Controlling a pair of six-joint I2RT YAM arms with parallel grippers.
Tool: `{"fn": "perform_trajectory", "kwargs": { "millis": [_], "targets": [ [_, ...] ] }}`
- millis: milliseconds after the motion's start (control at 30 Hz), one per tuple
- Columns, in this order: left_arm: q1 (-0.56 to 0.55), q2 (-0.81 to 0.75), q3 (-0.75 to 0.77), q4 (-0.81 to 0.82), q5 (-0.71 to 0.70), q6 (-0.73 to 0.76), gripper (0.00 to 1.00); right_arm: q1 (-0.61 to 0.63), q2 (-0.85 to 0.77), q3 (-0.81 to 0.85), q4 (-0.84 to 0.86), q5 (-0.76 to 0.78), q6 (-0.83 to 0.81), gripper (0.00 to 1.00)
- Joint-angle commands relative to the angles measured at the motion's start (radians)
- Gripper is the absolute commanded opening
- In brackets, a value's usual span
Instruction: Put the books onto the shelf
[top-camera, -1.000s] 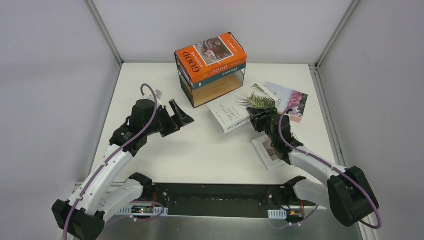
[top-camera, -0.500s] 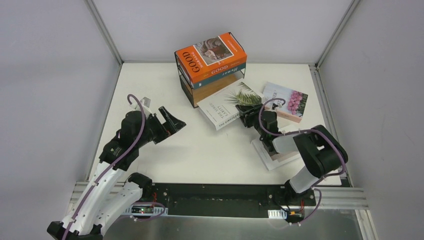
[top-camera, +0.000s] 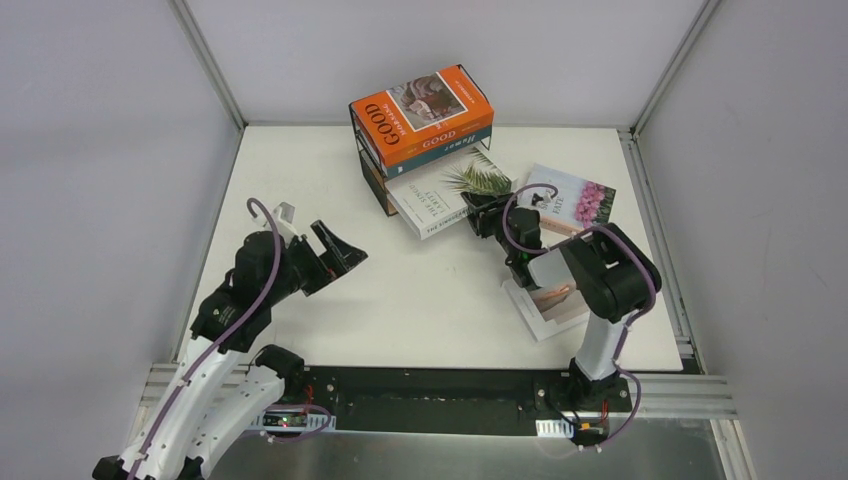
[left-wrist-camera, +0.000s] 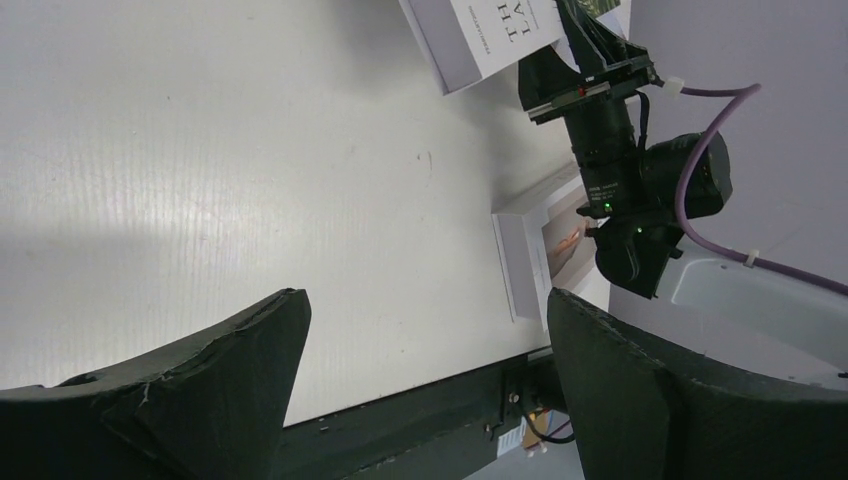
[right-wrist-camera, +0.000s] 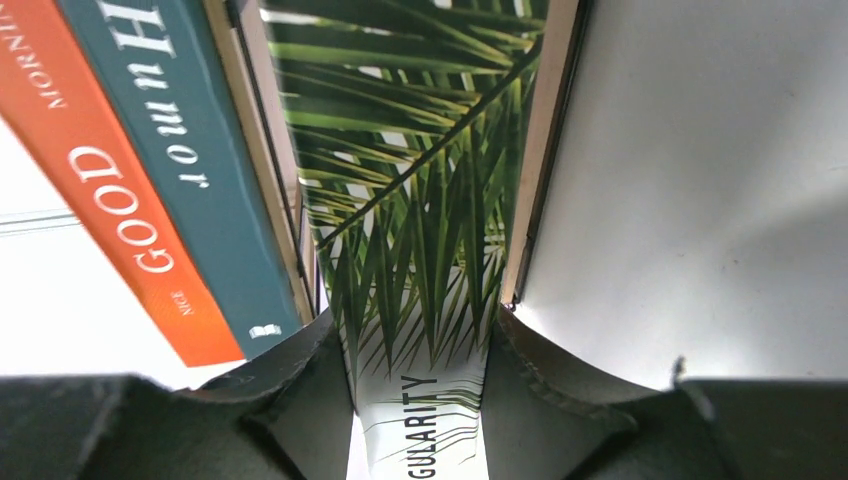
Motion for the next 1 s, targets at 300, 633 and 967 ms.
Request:
{"fn": "perform_trajectory", "kwargs": {
  "millis": [300,633,967],
  "targets": [
    [0.001,-0.099,-0.009,-0.052,-0.011,-0.029,0.91,0.027,0.172,0.19,0.112,0.071,0.023,0.0],
    [0.0,-0.174,-0.011,-0.079,-0.003,-0.055,0.9,0.059,0.302,0.399,-0.034,0.119,0.015,0.0],
    [0.001,-0.169,-0.014,-0.09,0.001,-0.059,0.9,0.056,0.242,0.36,-0.096,0.065,-0.019,0.96]
  ]
}}
